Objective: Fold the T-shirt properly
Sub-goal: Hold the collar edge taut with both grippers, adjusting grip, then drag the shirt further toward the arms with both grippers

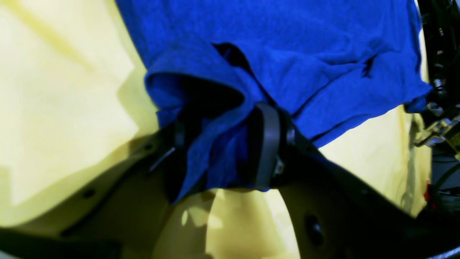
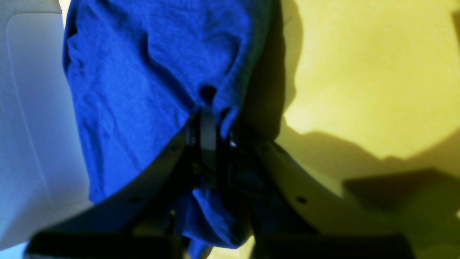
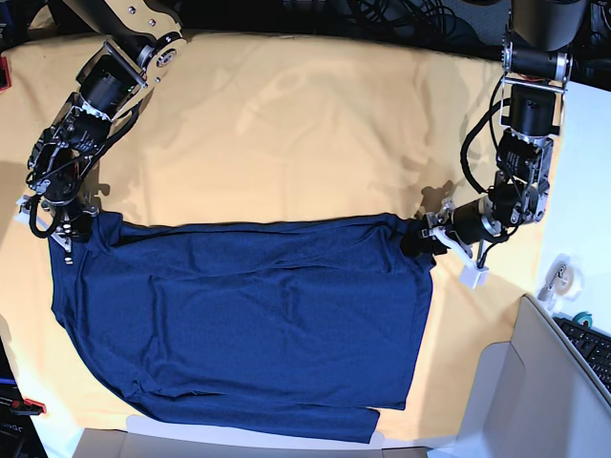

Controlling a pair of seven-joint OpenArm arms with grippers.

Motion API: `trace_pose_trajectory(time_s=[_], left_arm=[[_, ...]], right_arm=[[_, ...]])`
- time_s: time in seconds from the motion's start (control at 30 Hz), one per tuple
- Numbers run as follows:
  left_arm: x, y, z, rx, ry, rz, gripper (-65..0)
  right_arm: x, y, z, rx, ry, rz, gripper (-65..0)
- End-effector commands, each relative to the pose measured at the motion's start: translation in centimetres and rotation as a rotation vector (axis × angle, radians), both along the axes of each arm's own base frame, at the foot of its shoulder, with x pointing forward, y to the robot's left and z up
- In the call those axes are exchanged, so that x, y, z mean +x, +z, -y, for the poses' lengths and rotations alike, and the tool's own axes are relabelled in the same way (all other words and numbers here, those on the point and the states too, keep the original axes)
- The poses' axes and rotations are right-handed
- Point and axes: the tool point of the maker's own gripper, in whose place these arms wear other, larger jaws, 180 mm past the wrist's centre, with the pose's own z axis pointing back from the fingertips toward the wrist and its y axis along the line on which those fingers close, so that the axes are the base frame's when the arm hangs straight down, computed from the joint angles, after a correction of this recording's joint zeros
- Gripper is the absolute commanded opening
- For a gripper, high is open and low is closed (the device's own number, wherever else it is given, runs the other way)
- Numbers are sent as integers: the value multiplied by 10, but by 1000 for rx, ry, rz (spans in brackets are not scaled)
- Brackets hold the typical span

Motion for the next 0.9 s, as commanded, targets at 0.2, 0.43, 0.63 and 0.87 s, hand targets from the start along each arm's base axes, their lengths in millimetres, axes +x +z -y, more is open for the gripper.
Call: trace_pose_trajectory(time_s=[0.2, 0.43, 0.63, 0.87], left_arm=[[0, 0, -2, 33, -26, -13, -449], [-1, -1, -1, 35, -30, -19, -644], [0, 4, -28, 75, -6, -11, -648], [-4, 6, -53, 114, 13, -15, -648]], right_arm=[[1, 1, -4, 14, 16, -5, -650], [0, 0, -2, 9, 15, -11, -650], [-2, 6, 10, -17, 6, -6, -650], [-16, 11, 28, -67, -7, -16, -650]])
